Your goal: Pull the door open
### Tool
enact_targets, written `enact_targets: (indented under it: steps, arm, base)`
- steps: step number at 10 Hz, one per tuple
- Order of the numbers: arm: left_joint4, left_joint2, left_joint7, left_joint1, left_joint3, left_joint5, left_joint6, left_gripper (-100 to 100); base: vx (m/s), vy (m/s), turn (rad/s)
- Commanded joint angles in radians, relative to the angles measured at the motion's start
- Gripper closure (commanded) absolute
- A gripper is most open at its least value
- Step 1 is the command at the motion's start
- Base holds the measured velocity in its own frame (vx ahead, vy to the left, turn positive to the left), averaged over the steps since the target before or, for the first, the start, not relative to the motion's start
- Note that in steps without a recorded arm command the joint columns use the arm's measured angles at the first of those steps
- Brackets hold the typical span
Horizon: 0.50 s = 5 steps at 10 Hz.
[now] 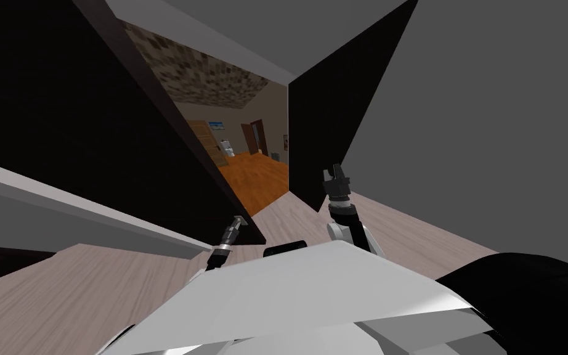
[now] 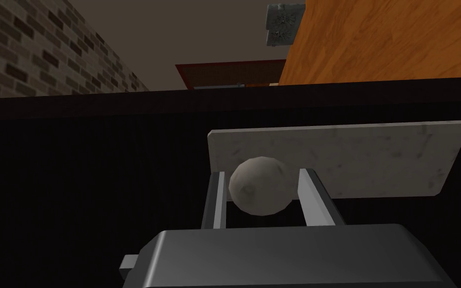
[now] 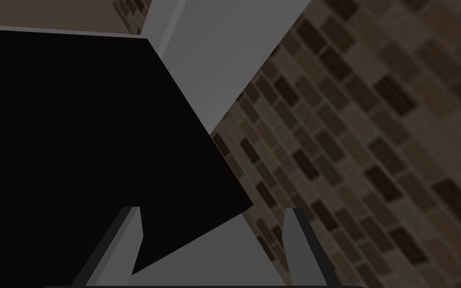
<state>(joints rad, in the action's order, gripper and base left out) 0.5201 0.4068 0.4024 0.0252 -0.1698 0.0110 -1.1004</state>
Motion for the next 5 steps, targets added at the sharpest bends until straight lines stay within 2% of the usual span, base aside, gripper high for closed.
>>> enact_targets:
  steps: [1,2,3,5]
  arm:
    - [-0.027,-0.015,-0.005,0.032,-0.010,-0.002,0.009,100]
    - [-0.050,-0.024,-0.010,0.066,-0.016,0.000,0.020,100]
    - [-0.064,-0.030,-0.013,0.086,-0.020,0.001,0.026,100]
    - [-0.064,-0.030,-0.013,0.086,-0.020,0.001,0.026,100]
  base:
    - [-0.151,0.071,-0.087]
    - [-0.212,0.101,-0.103]
    - [-0.221,0.100,-0.098]
    - [-0.109,0.040,-0.009]
